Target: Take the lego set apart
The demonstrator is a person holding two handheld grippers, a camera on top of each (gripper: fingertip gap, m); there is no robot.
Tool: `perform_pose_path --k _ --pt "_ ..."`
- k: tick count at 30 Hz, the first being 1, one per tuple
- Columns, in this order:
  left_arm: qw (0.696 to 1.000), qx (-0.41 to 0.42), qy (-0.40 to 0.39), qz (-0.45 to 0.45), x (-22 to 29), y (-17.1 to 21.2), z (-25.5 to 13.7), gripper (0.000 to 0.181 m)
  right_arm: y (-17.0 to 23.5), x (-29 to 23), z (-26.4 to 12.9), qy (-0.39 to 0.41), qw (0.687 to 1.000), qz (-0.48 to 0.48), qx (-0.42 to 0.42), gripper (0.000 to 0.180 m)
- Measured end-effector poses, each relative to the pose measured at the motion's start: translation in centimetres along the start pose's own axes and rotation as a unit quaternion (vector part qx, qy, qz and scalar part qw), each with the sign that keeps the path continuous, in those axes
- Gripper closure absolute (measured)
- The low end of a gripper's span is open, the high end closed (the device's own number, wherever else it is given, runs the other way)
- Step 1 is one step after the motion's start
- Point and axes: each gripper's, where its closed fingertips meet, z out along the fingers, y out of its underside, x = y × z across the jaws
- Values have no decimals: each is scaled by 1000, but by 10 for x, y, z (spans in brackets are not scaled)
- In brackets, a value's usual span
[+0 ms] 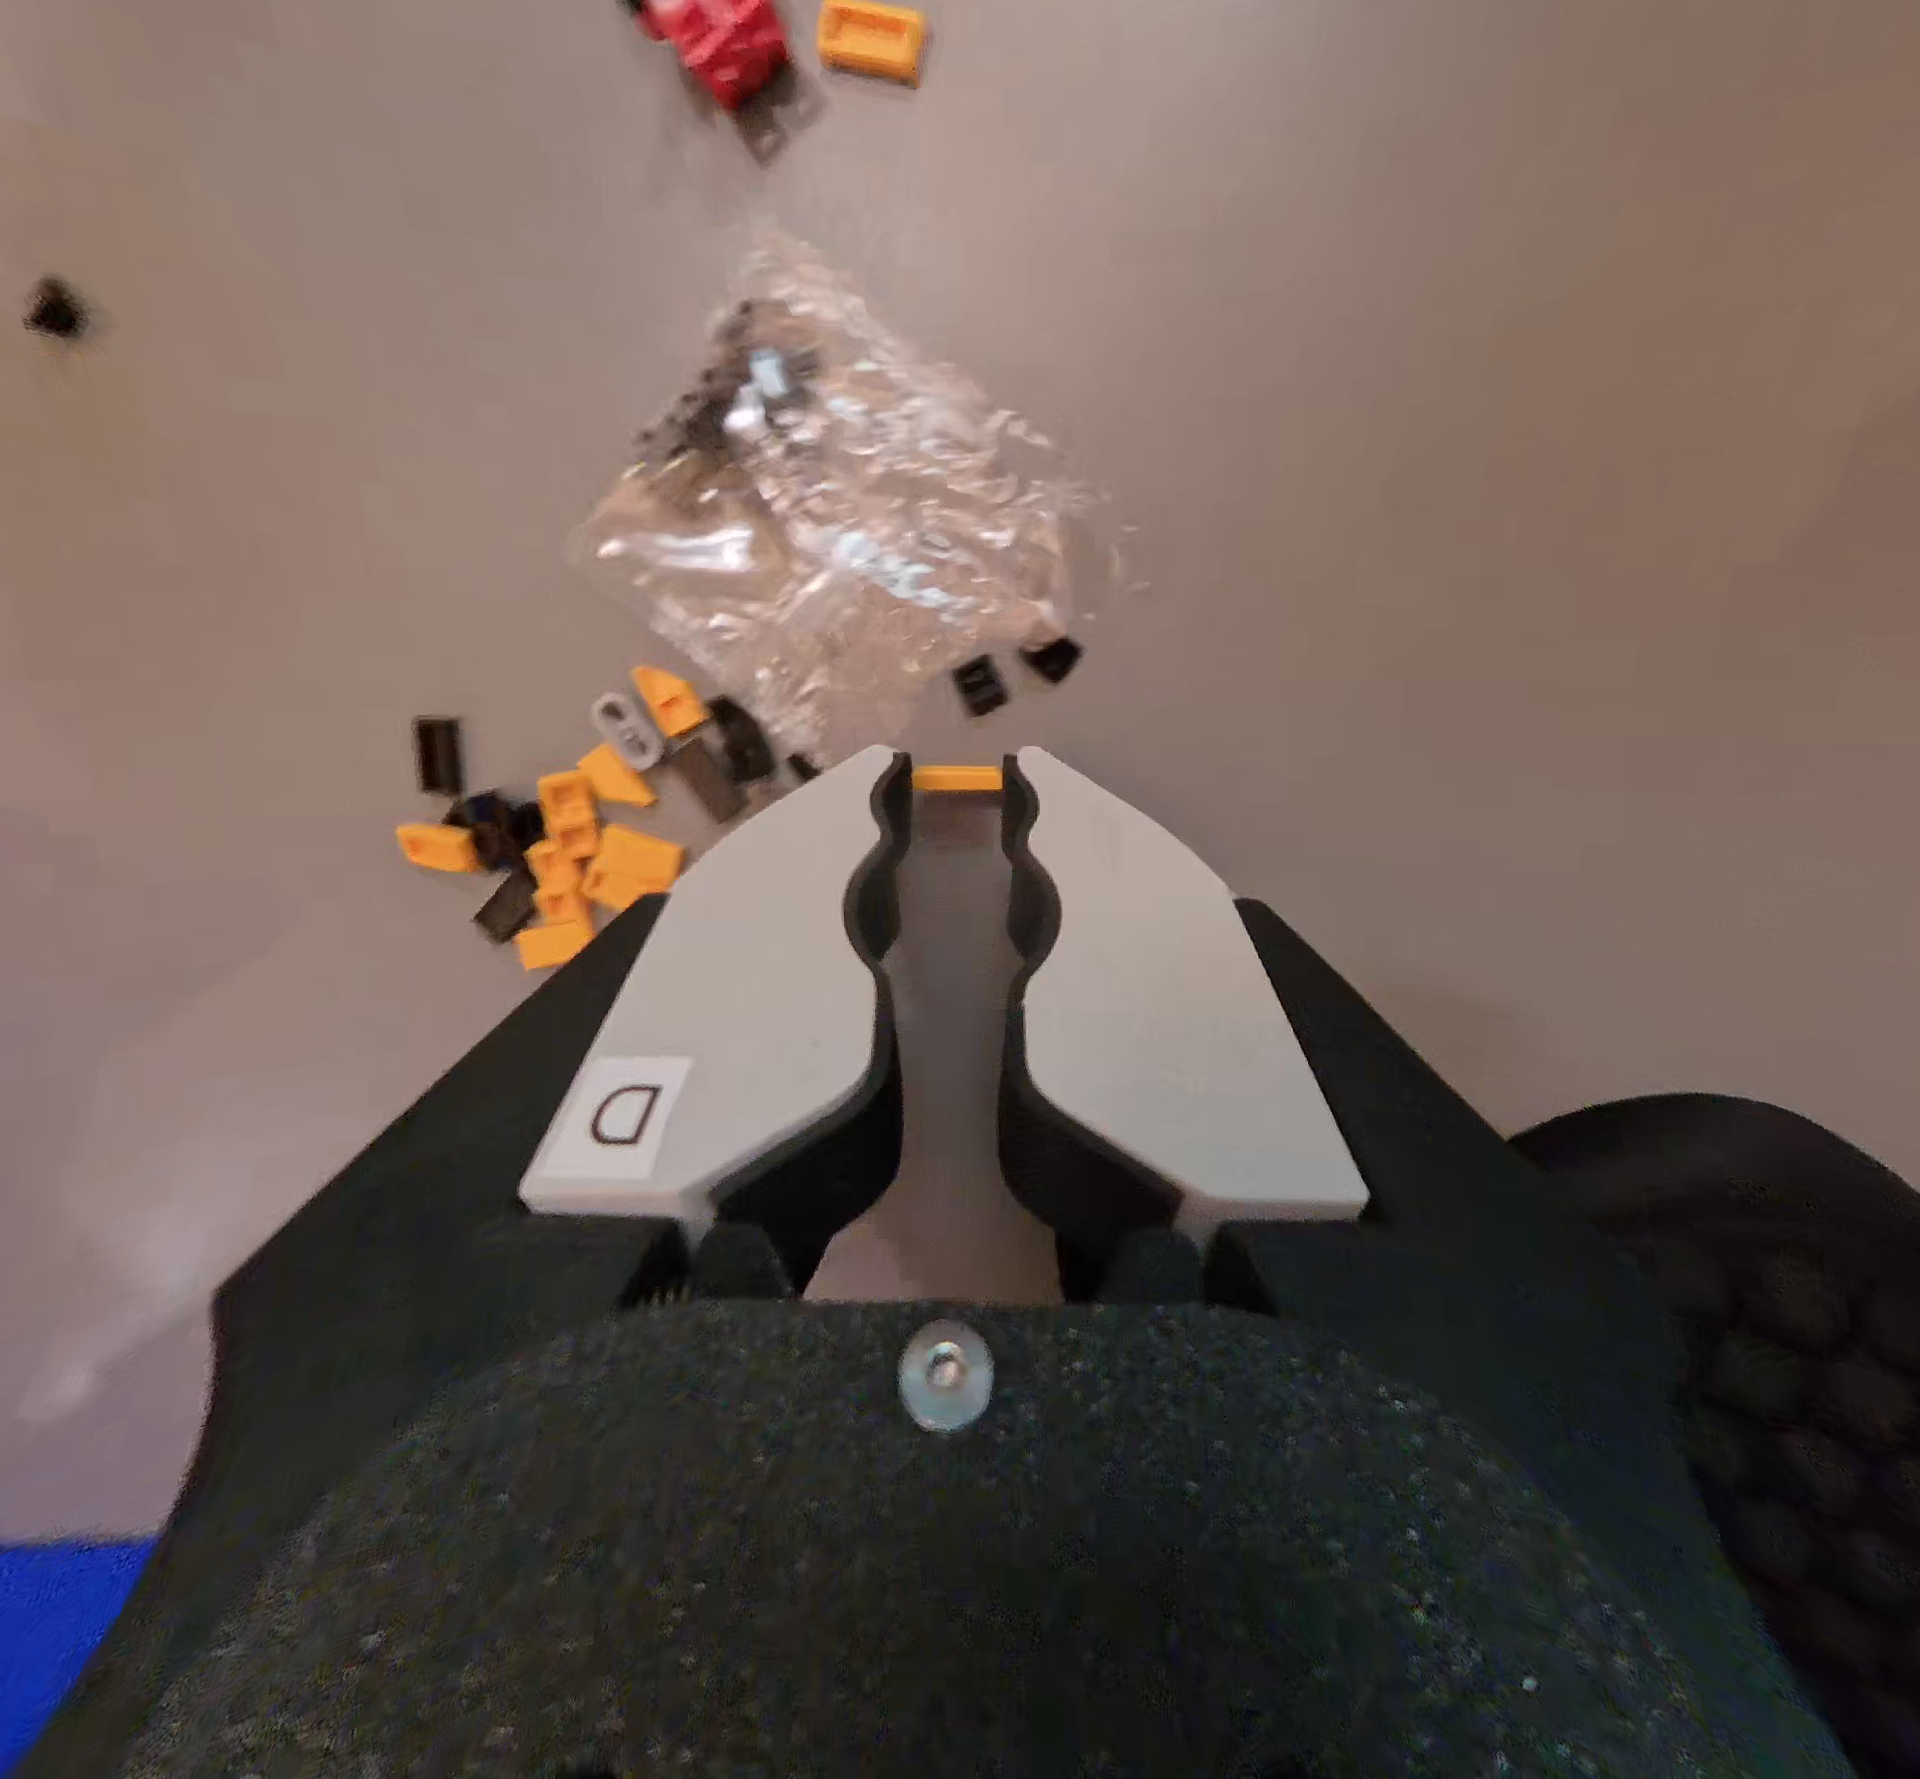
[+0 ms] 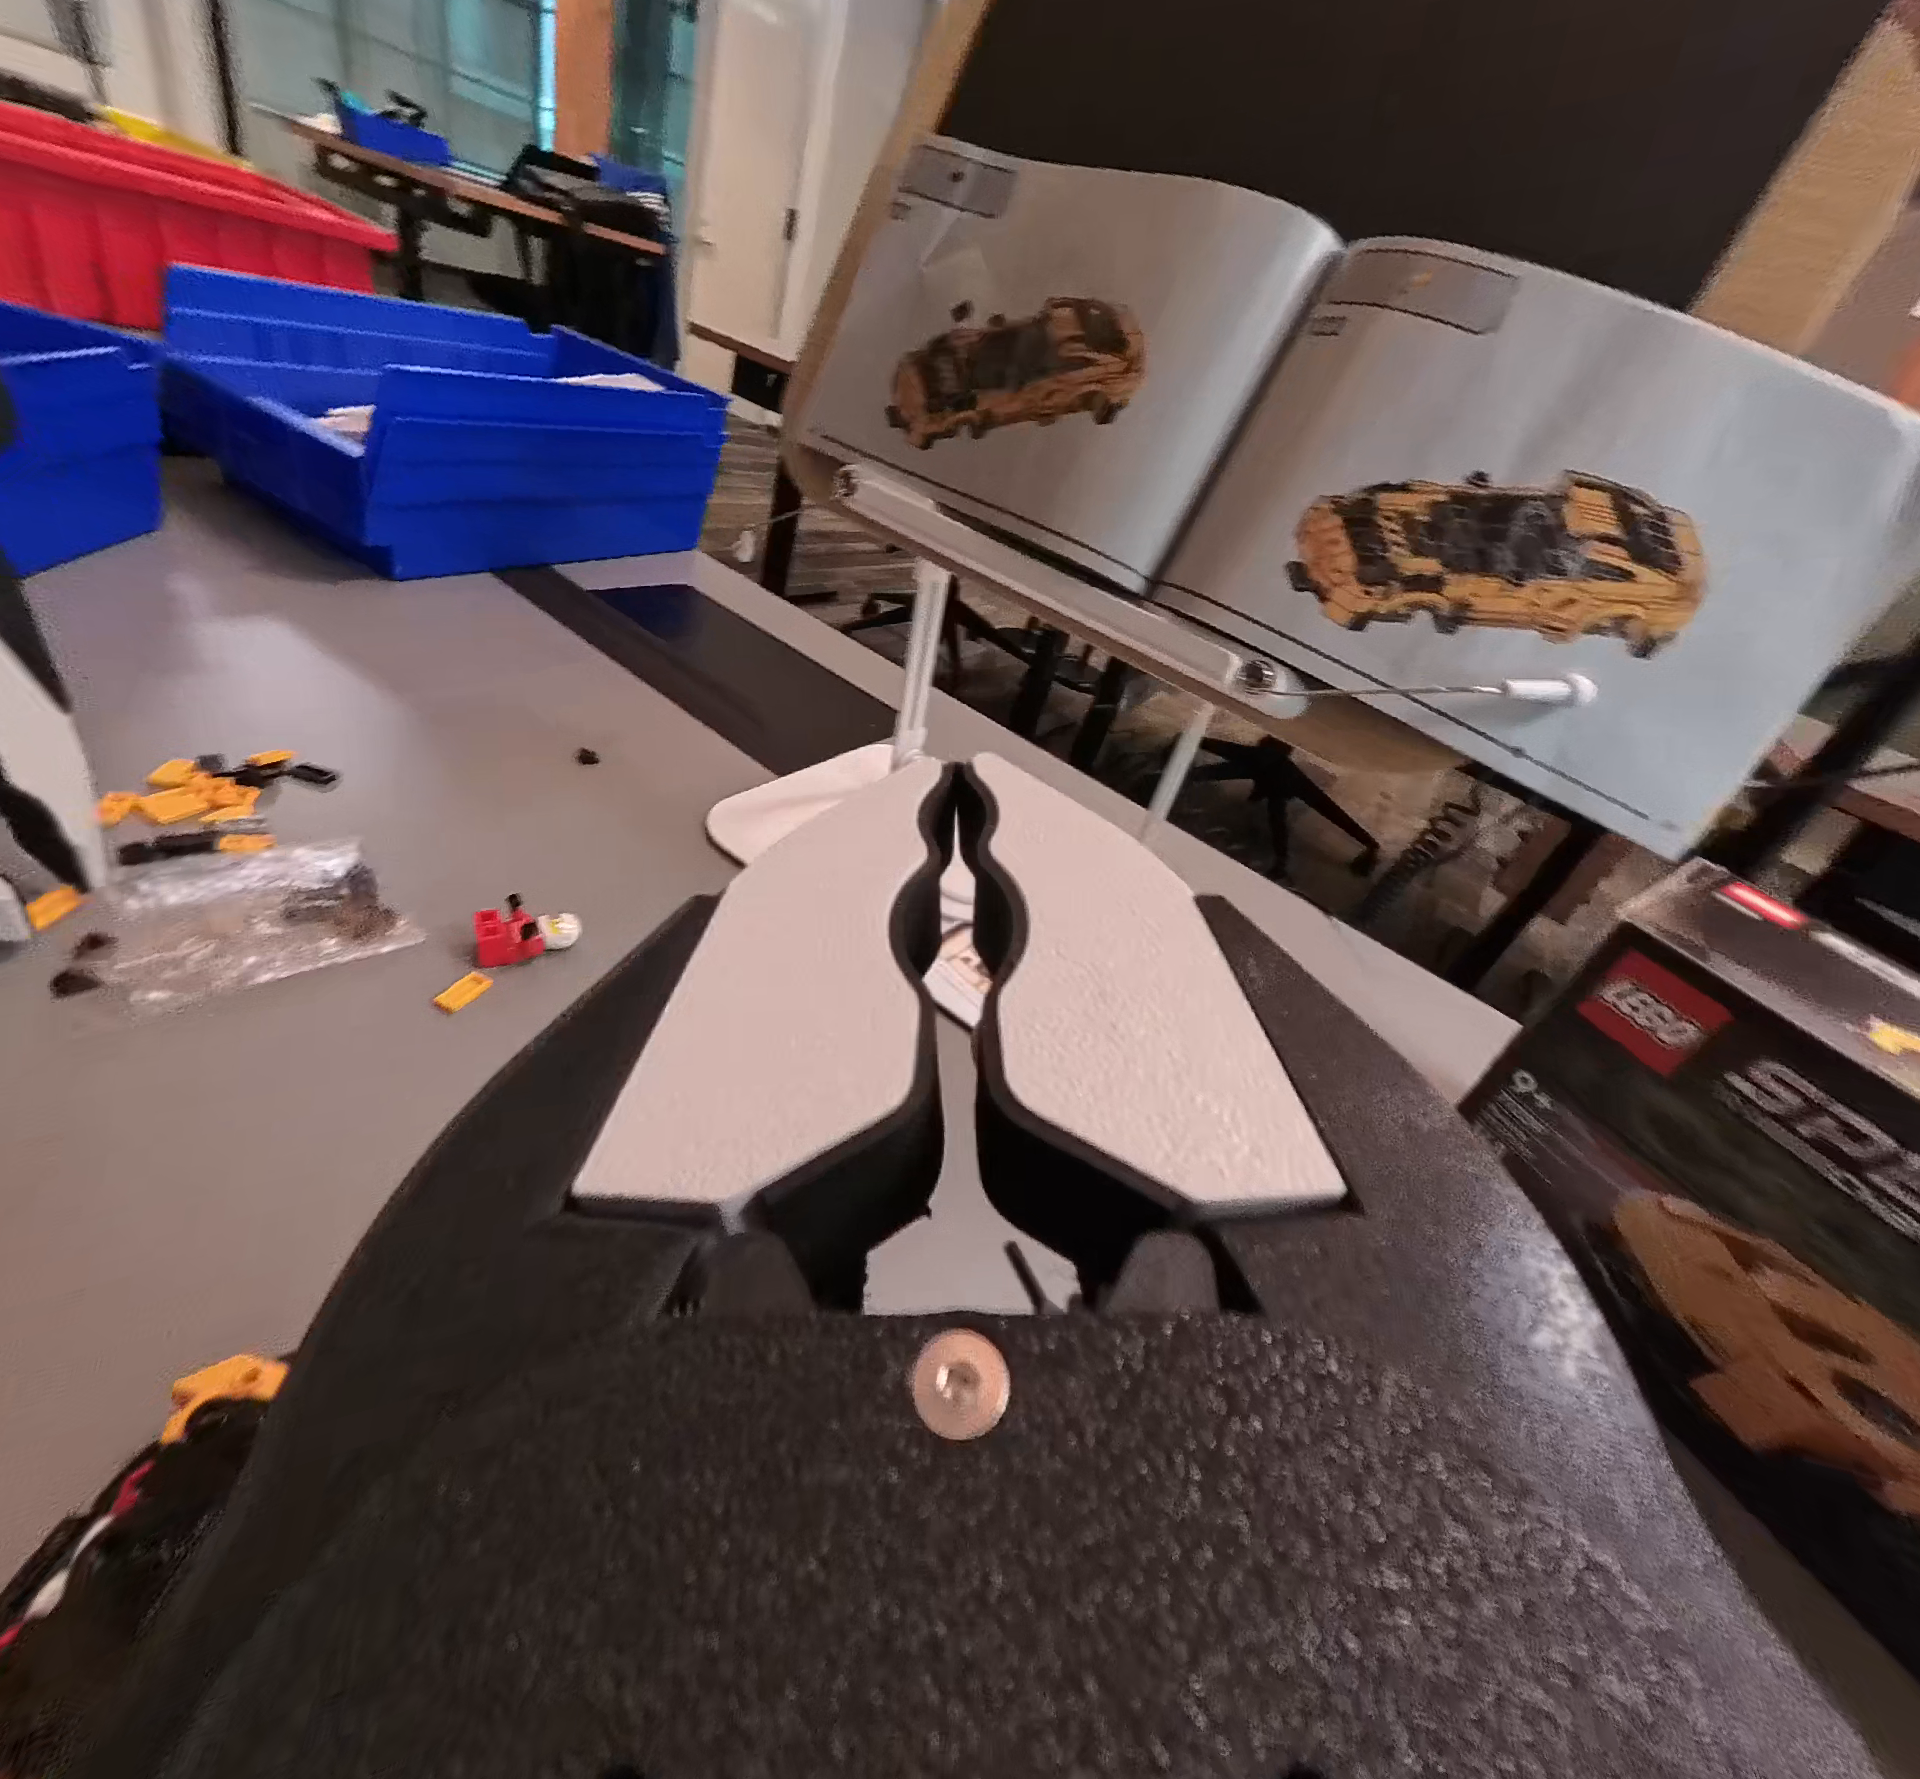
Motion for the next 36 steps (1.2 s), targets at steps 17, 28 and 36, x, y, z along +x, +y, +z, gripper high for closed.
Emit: perform_pose_path --k 17,28,36 --pt "996 59 20 -64 5 -9 -6 162 49 129 -77 248 958 111 -94 180" --pt "995 33 -21 -90 -15 1 6 173 58 123 -91 237 962 100 -90 180" --pt "983 36 -105 -144 -57 20 -9 152 63 124 -92 231 963 105 -91 180"
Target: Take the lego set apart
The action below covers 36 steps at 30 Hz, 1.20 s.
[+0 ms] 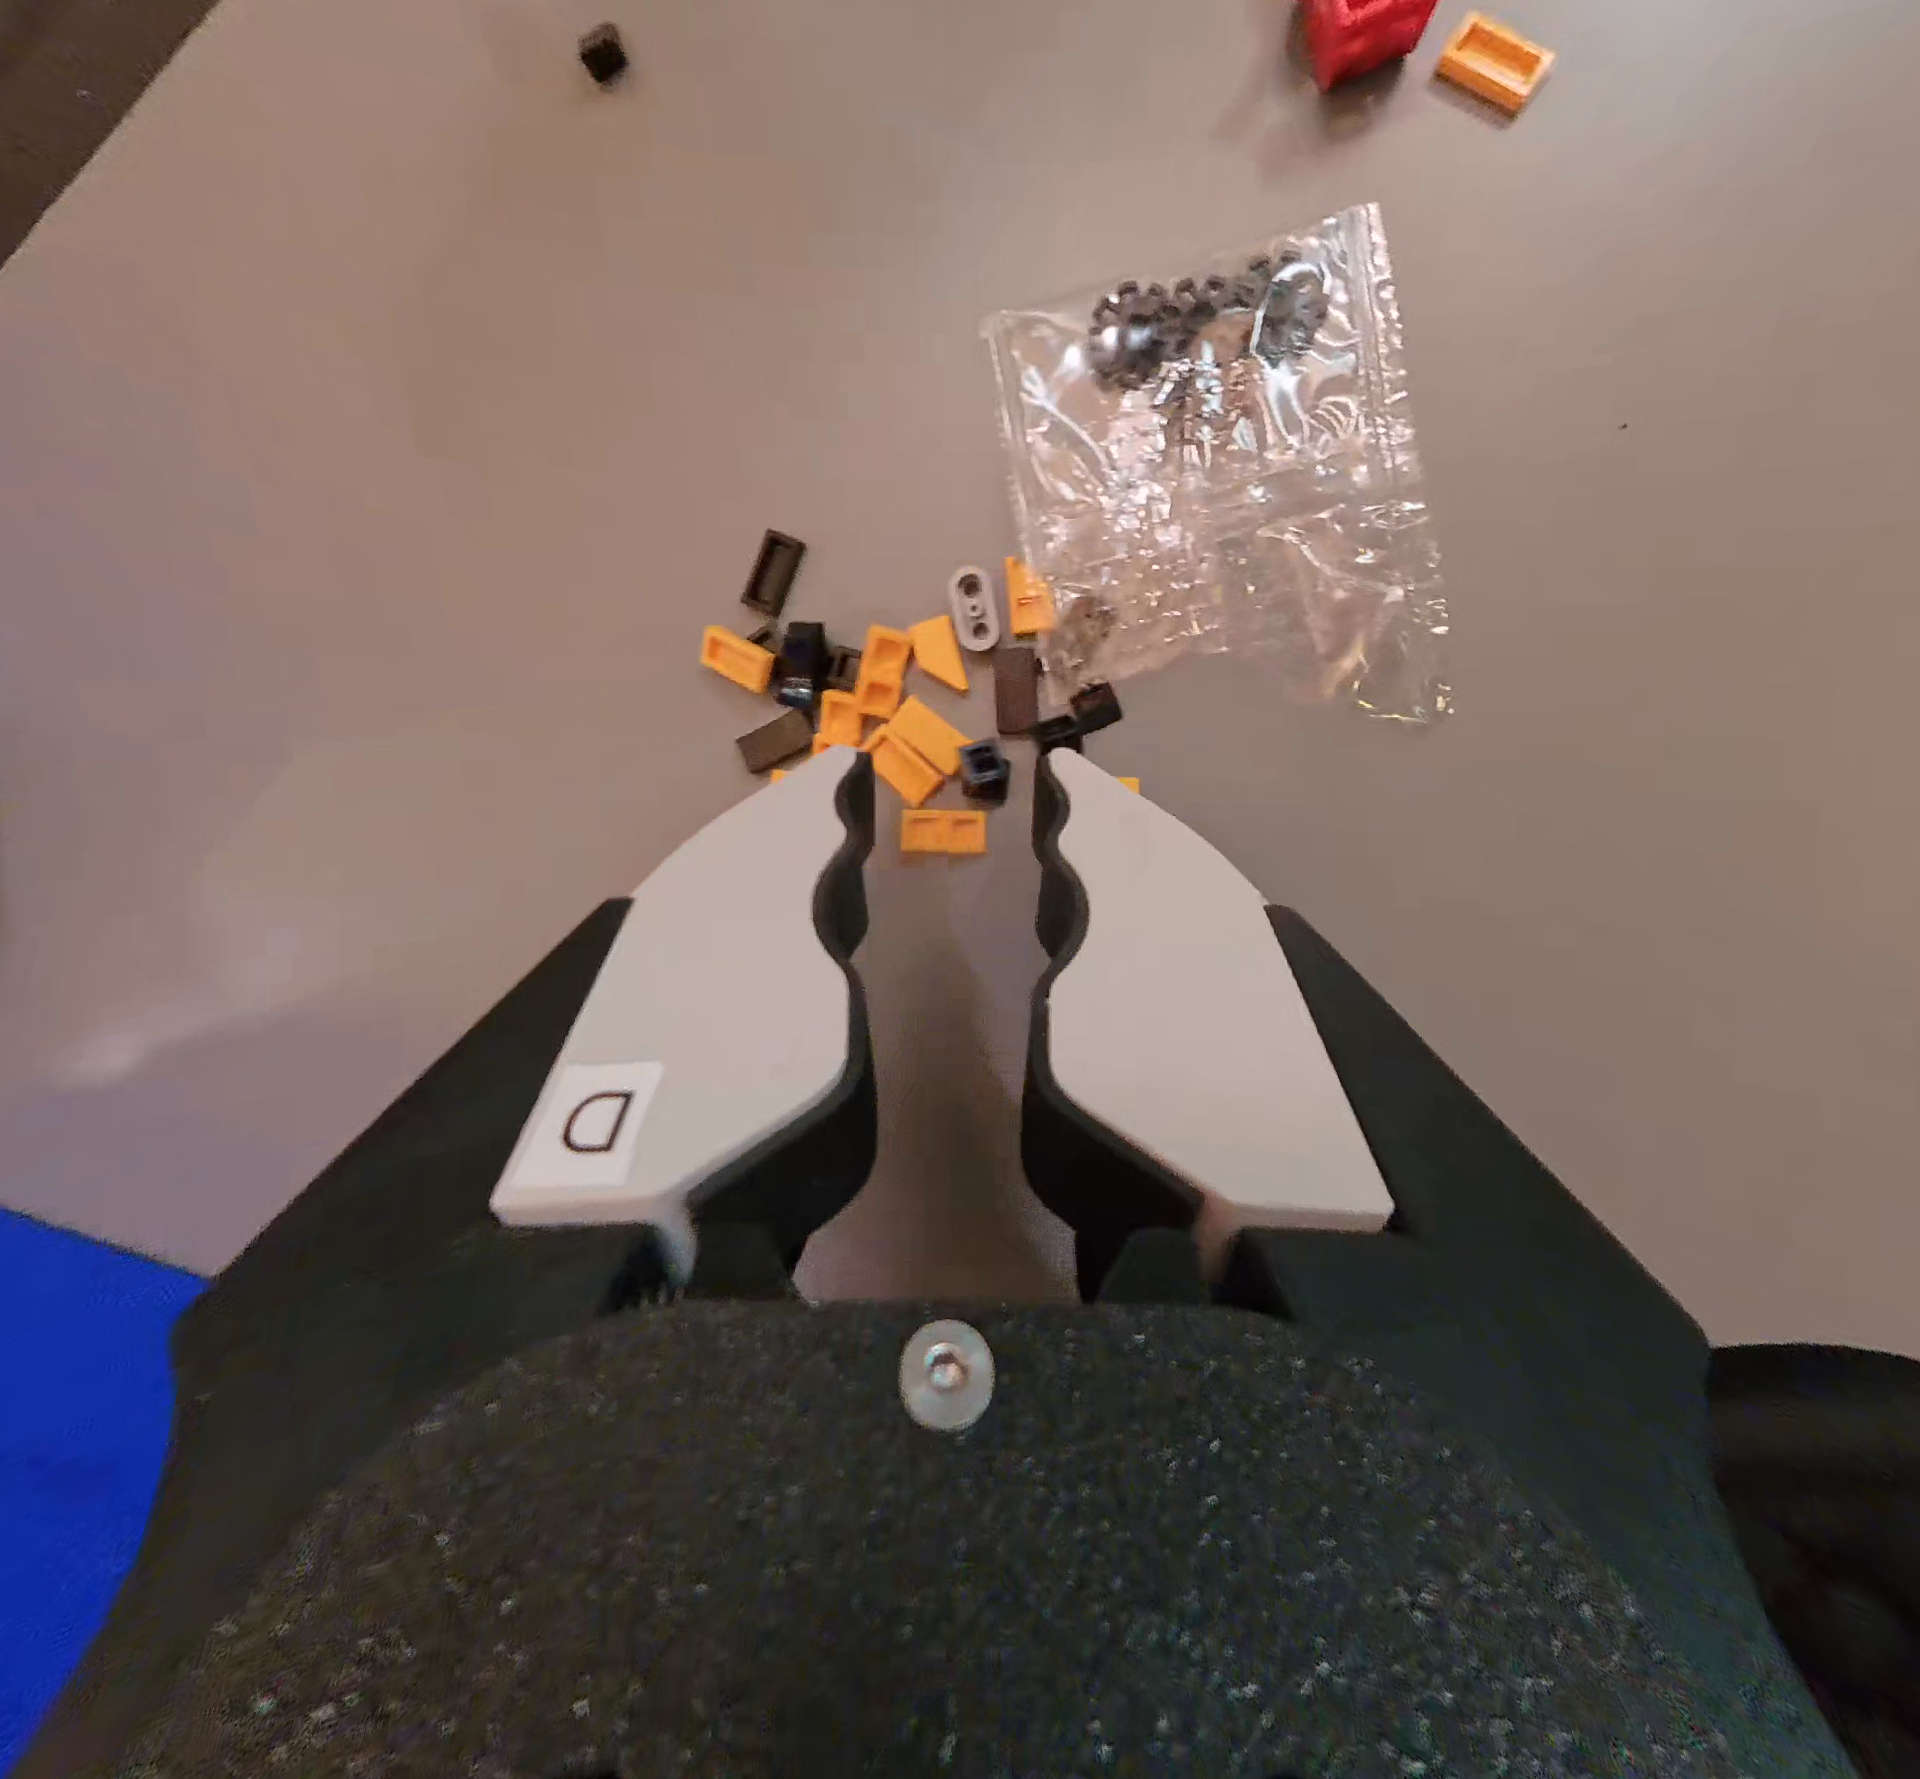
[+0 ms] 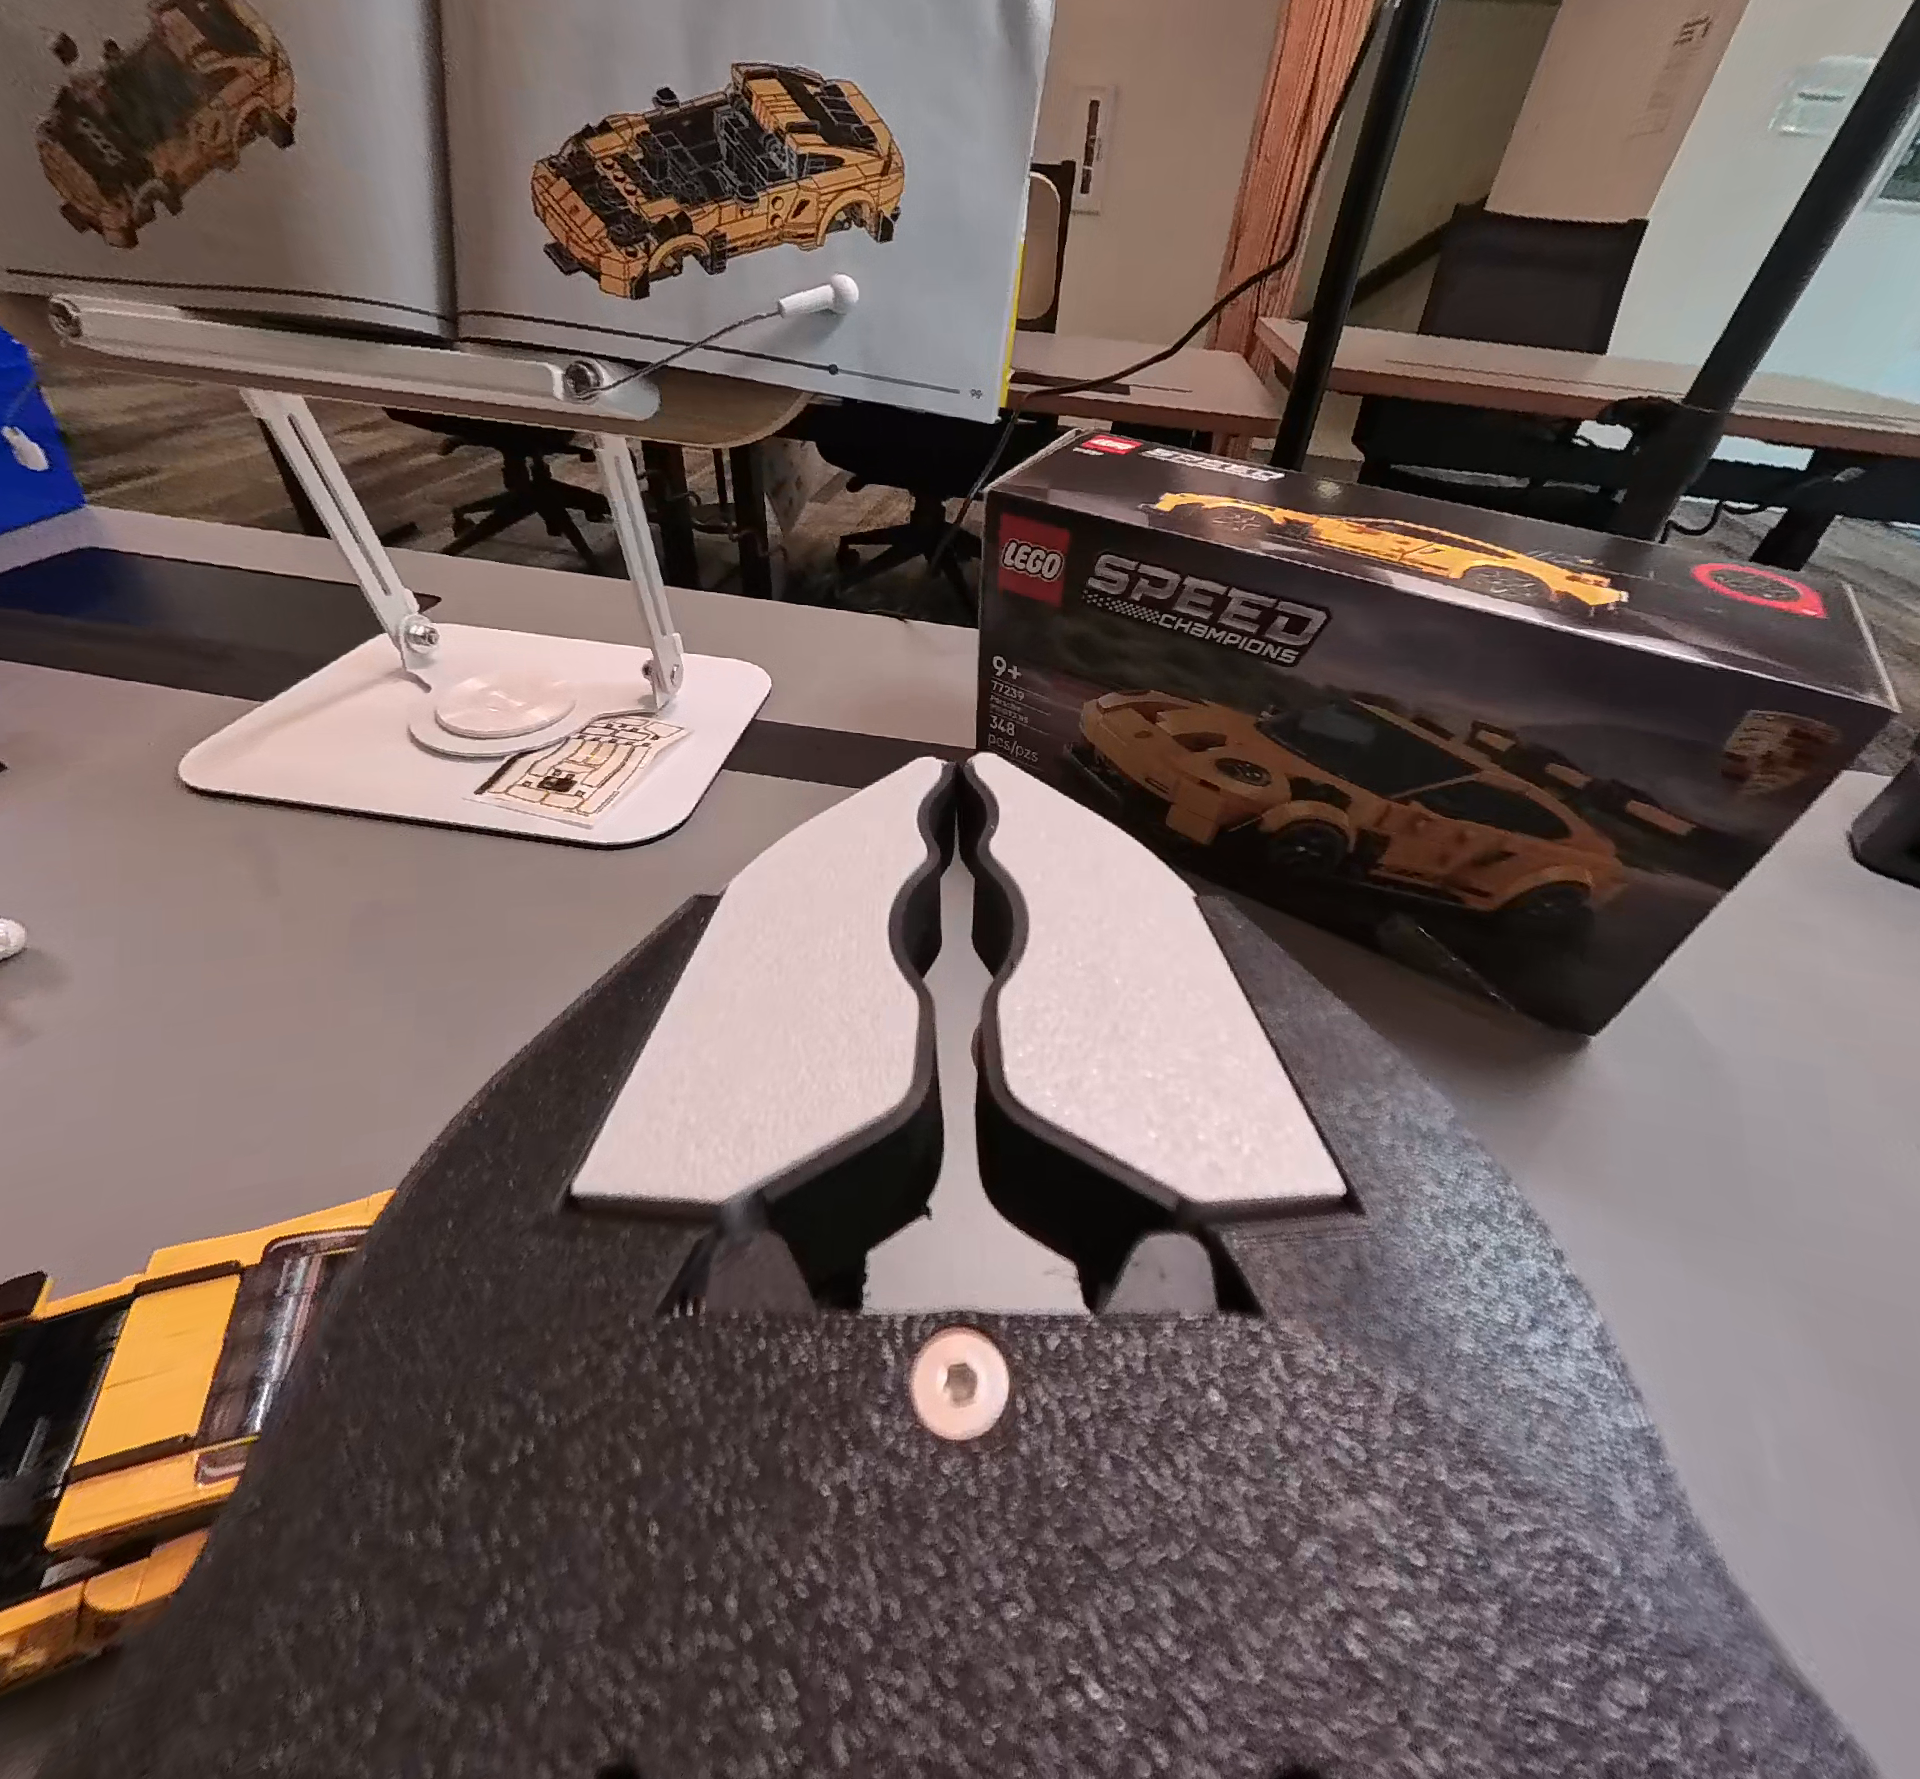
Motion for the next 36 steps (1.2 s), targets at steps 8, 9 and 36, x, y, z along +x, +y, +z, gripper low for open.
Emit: perform_pose_path --k 8,9,36 --pt "985 155 67 22 41 -72 -17 158 0 -6 0 -8 1000 -8 2 180" --pt "981 171 87 25 53 -84 -16 159 0 -6 0 -9 1000 -9 3 180" --pt "995 86 52 3 43 -90 9 173 -10 -12 -7 -29 999 -11 19 180"
